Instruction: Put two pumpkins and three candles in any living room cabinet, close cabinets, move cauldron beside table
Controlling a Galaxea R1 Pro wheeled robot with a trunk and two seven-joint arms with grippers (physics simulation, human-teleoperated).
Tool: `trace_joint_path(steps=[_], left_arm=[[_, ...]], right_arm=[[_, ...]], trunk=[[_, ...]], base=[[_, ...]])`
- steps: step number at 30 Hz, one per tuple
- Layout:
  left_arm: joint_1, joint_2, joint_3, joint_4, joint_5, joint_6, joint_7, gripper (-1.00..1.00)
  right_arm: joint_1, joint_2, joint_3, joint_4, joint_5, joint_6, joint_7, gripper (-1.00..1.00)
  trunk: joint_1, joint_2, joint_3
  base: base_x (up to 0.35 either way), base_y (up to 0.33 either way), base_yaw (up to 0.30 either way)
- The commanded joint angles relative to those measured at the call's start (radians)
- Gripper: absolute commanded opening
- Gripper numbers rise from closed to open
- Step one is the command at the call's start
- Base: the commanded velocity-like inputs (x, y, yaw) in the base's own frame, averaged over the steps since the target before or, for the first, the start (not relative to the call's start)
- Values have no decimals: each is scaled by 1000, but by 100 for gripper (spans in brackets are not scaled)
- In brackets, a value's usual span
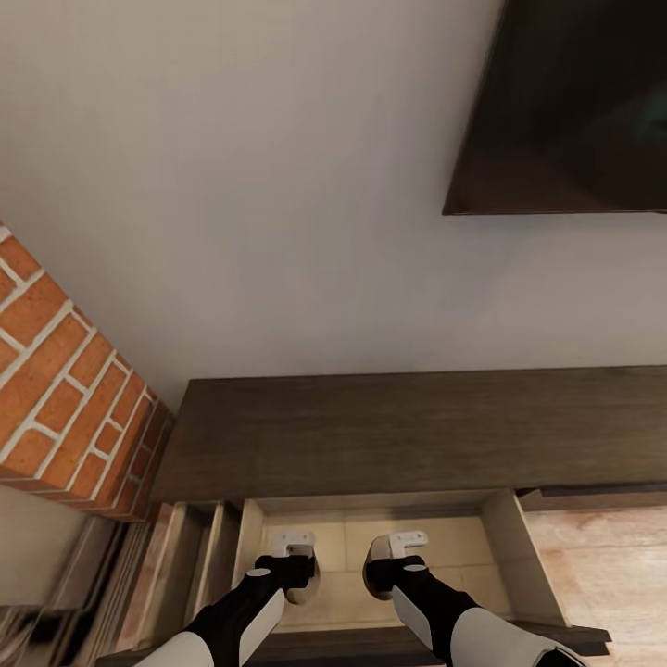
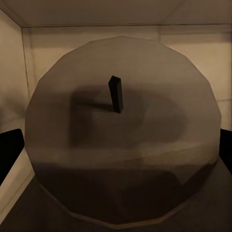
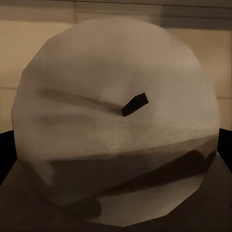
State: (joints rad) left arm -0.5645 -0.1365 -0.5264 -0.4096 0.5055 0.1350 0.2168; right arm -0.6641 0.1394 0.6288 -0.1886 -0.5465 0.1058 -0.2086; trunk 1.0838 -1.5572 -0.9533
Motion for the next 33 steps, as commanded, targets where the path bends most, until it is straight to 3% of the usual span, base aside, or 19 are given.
trace_joint_path(steps=[1, 12, 33], left_arm=[[0, 0, 0, 0, -1, 0, -2, -100], [0, 1, 1, 0, 0, 0, -2, -100], [0, 2, 2, 0, 0, 0, -2, -100]], right_arm=[[0, 0, 0, -1, 0, 0, 0, -100], [1, 0, 0, 0, 17, -61, -5, -100], [1, 2, 0, 0, 19, -66, -6, -100]], trunk=[[4, -7, -3], [46, -84, -38], [127, -231, -103]], base=[[0, 0, 0], [0, 0, 0], [0, 0, 0]])
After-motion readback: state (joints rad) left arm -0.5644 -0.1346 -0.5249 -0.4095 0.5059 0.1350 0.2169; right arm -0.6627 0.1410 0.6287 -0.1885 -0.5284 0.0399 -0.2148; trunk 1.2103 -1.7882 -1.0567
